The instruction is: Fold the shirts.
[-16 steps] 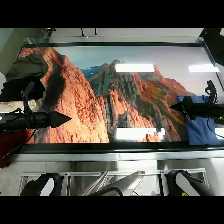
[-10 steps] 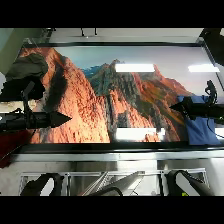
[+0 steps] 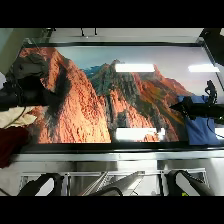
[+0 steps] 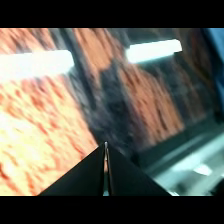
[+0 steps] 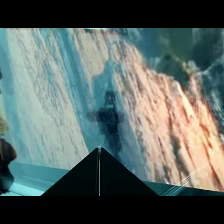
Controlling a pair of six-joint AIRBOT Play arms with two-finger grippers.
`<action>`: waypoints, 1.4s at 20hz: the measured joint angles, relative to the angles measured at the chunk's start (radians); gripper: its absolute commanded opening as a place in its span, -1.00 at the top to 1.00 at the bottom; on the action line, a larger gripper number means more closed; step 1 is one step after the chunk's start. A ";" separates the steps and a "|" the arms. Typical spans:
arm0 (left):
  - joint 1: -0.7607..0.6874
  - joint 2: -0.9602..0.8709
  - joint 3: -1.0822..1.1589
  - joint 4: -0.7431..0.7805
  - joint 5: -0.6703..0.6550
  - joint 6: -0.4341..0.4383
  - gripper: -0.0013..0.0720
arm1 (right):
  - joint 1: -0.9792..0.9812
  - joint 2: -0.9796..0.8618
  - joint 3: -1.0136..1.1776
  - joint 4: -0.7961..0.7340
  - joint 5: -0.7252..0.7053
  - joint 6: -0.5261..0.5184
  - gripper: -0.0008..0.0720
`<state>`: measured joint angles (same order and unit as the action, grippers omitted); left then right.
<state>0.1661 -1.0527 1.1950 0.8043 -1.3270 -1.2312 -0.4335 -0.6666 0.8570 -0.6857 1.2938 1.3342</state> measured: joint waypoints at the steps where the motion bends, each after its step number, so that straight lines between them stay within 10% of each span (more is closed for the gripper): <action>1: 0.000 -0.052 0.072 0.040 0.019 -0.006 -0.92 | 0.000 0.000 0.000 0.000 0.000 0.000 0.91; 12: 0.066 -0.740 0.771 0.577 0.363 -0.082 -0.92 | 0.000 0.000 0.000 0.040 -0.009 0.000 0.91; 24: 0.117 -1.228 0.850 0.666 0.958 0.034 -0.91 | 0.000 0.000 0.000 0.109 -0.013 -0.001 0.91; 28: 0.111 -1.268 0.877 0.666 1.042 0.046 0.81 | 0.000 0.000 0.000 0.123 -0.013 -0.003 0.91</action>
<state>0.2775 -2.3211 2.0724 1.4704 -0.2848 -1.1854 -0.4335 -0.6666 0.8566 -0.5629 1.2812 1.3312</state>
